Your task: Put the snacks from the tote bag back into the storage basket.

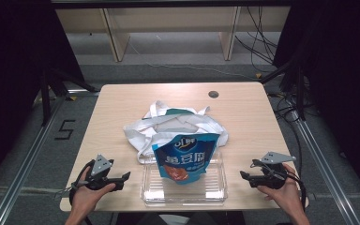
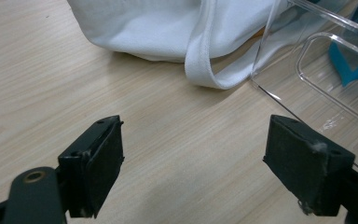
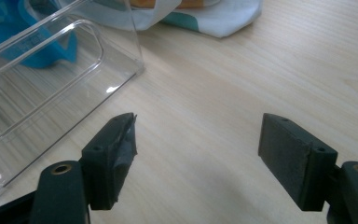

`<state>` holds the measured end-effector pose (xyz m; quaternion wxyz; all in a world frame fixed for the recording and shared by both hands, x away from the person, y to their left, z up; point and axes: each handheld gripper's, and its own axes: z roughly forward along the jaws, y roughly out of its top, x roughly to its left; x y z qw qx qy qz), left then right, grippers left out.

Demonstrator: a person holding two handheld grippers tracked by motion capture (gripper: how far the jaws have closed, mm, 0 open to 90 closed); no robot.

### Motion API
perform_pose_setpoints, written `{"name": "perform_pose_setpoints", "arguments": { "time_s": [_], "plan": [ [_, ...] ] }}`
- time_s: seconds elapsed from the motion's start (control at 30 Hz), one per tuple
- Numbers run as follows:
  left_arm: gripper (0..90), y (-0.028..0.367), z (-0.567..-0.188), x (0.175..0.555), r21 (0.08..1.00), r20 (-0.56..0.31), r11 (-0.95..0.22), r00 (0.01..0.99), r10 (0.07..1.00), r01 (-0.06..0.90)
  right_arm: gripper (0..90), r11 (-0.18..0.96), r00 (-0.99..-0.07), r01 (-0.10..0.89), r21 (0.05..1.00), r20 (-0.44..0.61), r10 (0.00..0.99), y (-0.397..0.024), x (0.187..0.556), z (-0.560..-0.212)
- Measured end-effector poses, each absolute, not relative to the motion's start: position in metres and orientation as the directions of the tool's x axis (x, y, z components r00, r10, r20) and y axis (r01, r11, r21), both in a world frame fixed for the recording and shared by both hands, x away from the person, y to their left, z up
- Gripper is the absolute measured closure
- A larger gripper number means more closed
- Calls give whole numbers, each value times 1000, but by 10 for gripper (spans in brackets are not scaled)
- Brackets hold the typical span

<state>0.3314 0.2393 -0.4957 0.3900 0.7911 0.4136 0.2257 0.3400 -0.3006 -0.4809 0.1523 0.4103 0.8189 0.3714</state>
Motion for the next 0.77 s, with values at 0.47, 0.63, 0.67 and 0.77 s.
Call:
{"name": "perform_pose_setpoints", "arguments": {
  "time_s": [0.47,0.63,0.67,0.77],
  "plan": [
    [184,240,-496,332,795,47,-369,557,829,482,235,410,-628,553,725,40,777,-301,328,-490],
    [184,241,-495,332,788,53,-382,565,824,482,232,426,-640,539,727,26,768,-300,330,-493],
    [184,240,-495,331,785,60,-393,573,818,479,233,436,-643,534,724,14,766,-301,331,-493],
    [184,240,-495,332,787,53,-386,571,819,481,233,435,-643,536,724,16,766,-301,331,-494]
  ]
}}
